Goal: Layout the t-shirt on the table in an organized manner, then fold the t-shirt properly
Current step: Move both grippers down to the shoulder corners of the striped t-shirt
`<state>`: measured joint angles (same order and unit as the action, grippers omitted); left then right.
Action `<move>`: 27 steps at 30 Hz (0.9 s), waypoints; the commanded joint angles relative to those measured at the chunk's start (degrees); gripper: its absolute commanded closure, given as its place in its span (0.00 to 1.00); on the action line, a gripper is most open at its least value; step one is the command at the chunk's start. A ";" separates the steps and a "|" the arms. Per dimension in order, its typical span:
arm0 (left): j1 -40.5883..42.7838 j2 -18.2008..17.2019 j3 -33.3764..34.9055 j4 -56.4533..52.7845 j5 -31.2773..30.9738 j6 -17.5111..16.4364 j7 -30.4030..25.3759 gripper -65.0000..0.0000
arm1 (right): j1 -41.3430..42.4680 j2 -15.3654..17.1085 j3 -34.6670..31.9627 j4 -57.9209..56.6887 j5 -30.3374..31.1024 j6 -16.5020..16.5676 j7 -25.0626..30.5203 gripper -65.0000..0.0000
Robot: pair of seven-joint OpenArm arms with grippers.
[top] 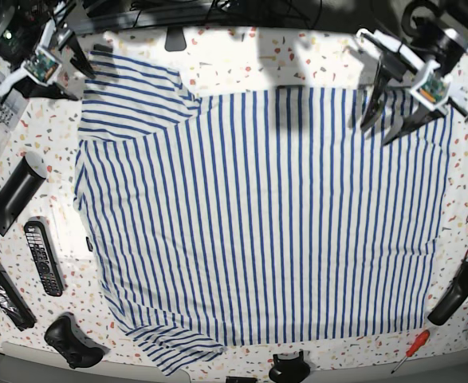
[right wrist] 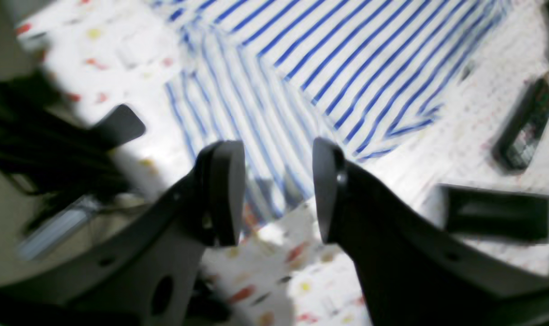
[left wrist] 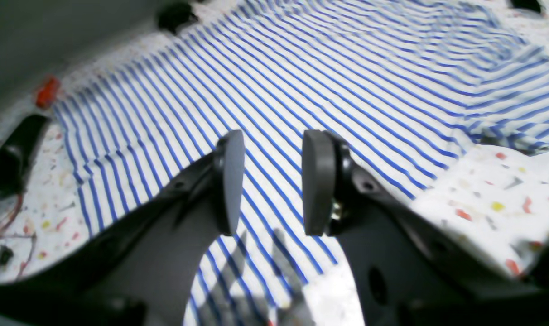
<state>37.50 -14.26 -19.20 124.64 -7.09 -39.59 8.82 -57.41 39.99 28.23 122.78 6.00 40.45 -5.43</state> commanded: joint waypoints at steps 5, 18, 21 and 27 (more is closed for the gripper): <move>-3.37 -2.54 -0.24 0.90 -0.90 0.11 10.69 0.67 | 4.26 0.66 0.57 0.85 -12.90 -0.45 3.30 0.63; -0.66 -17.51 -0.17 -16.48 17.35 0.48 -5.07 0.31 | 4.24 0.66 0.57 0.85 -17.75 -0.45 2.80 0.59; -0.66 -20.02 -0.13 -21.24 25.66 0.55 -9.64 0.31 | 4.24 0.66 0.57 0.85 -17.75 -0.45 2.80 0.59; -0.68 -23.63 -0.09 -27.65 37.68 0.55 -22.12 0.31 | 4.24 0.66 0.57 0.85 -17.57 -0.45 2.80 0.59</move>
<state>36.77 -36.95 -18.90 96.38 31.35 -39.46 -12.47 -53.01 39.83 28.23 122.78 -12.14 40.56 -3.49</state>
